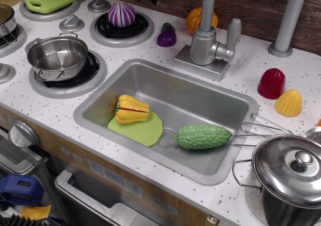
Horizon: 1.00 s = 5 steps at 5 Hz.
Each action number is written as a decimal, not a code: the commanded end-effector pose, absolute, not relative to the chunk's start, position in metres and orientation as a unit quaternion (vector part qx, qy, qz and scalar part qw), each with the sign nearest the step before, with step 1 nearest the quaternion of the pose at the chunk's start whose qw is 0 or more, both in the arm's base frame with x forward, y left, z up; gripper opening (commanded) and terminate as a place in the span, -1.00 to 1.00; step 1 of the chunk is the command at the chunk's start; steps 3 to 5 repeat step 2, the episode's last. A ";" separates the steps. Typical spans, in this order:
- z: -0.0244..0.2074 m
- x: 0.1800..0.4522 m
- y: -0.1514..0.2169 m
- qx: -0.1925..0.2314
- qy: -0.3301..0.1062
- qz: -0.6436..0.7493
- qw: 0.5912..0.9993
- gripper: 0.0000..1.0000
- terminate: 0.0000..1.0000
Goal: Turn faucet front to left
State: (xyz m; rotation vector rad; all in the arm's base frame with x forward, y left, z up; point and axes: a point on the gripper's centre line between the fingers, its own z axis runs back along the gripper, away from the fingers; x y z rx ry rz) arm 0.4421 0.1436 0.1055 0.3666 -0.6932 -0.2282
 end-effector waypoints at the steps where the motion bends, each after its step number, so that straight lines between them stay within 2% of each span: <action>1: 0.133 0.459 0.153 0.201 -0.373 -0.110 0.899 -1.00 -1.00; 2: 0.134 0.462 0.153 0.214 -0.374 -0.116 0.895 -1.00 1.00; 5: 0.134 0.462 0.153 0.214 -0.374 -0.116 0.895 -1.00 1.00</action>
